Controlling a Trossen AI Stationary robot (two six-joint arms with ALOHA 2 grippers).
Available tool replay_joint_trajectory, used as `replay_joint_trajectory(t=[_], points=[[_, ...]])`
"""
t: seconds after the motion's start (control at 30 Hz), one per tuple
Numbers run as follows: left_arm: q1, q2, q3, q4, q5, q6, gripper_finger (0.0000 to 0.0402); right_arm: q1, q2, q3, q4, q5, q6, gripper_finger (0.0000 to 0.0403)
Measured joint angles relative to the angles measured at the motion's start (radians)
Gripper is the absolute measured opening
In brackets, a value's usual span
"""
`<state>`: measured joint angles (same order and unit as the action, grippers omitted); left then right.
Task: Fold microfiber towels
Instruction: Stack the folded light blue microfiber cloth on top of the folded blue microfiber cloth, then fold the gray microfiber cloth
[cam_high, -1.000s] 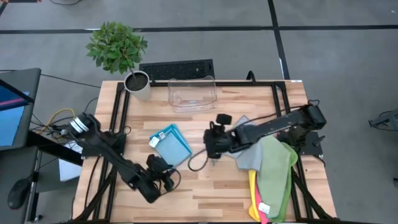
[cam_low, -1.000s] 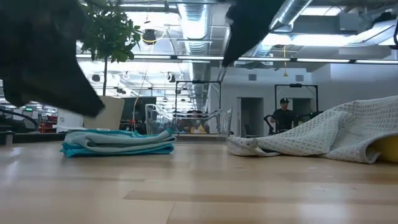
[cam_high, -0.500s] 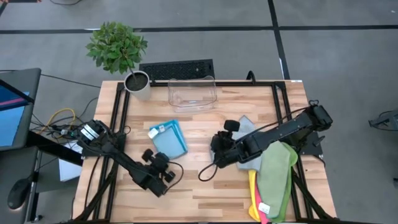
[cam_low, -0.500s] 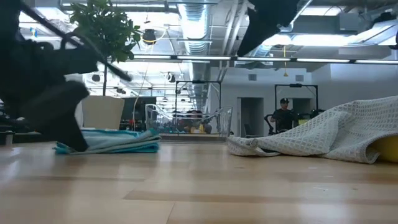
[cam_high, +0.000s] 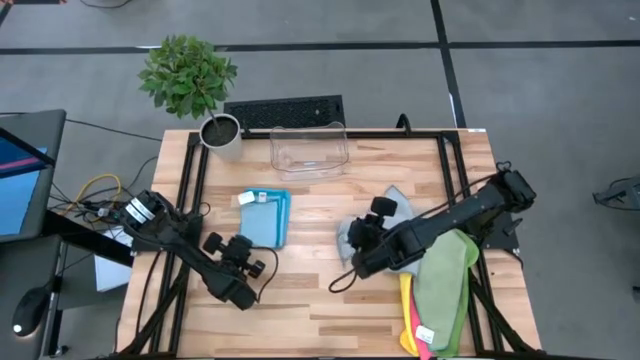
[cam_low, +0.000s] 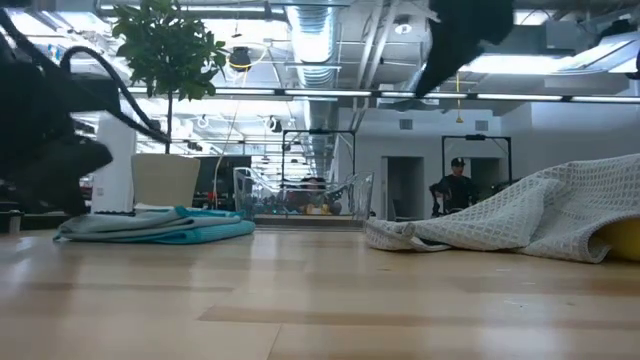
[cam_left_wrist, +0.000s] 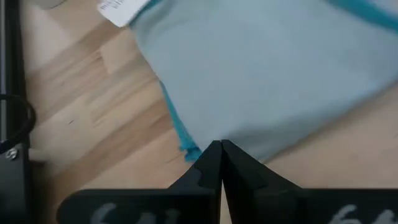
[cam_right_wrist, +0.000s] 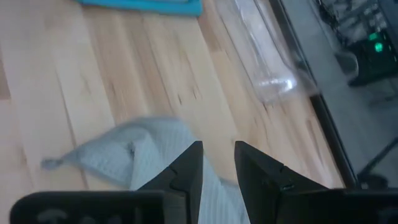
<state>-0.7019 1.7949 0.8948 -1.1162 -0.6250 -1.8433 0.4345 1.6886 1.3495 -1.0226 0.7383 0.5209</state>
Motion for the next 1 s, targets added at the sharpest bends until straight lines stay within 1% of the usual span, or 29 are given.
replay_joint_trajectory(t=[0.13, 0.2, 0.27, 0.37, 0.43, 0.47, 0.57, 0.63, 0.77, 0.83, 0.9, 1.0], points=[[-0.025, -0.094, 0.011, 0.003, -0.060, -0.027, 0.0000, 0.069, 0.000, 0.000, -0.160, -0.004, 0.196, 0.0118], [-0.036, -0.151, 0.030, 0.013, -0.097, -0.004, 0.0000, 0.112, 0.000, 0.000, -0.253, -0.016, 0.322, 0.0118], [-0.047, -0.206, 0.044, 0.051, -0.152, 0.050, 0.0002, 0.153, 0.000, 0.000, -0.317, -0.059, 0.443, 0.0119], [-0.054, -0.266, 0.047, 0.206, -0.265, 0.202, 0.0018, 0.222, 0.000, 0.000, -0.363, -0.123, 0.544, 0.0127], [-0.041, -0.284, 0.048, 0.352, -0.307, 0.384, 0.0042, 0.272, 0.000, 0.000, -0.396, -0.159, 0.612, 0.0139], [-0.026, -0.285, 0.048, 0.431, -0.302, 0.482, 0.0057, 0.293, 0.000, 0.000, -0.416, -0.178, 0.656, 0.0147], [0.052, -0.273, 0.048, 0.690, -0.228, 0.743, 0.0110, 0.354, -0.006, 0.000, -0.503, -0.221, 0.825, 0.0178], [0.122, -0.246, 0.049, 0.857, -0.142, 0.898, 0.0148, 0.388, -0.010, 0.001, -0.550, -0.246, 0.926, 0.0200], [0.292, -0.175, 0.048, 1.041, 0.057, 1.127, 0.0204, 0.434, -0.019, -0.020, -0.543, -0.269, 1.000, 0.0228], [0.388, -0.135, 0.048, 1.105, 0.169, 1.213, 0.0220, 0.438, -0.022, -0.038, -0.547, -0.270, 1.036, 0.0231], [0.470, -0.092, 0.048, 1.195, 0.284, 1.290, 0.0225, 0.444, -0.022, -0.067, -0.548, -0.275, 1.067, 0.0230], [0.554, -0.031, 0.049, 1.326, 0.404, 1.366, 0.0227, 0.452, -0.031, -0.095, -0.550, -0.283, 1.105, 0.0222]])
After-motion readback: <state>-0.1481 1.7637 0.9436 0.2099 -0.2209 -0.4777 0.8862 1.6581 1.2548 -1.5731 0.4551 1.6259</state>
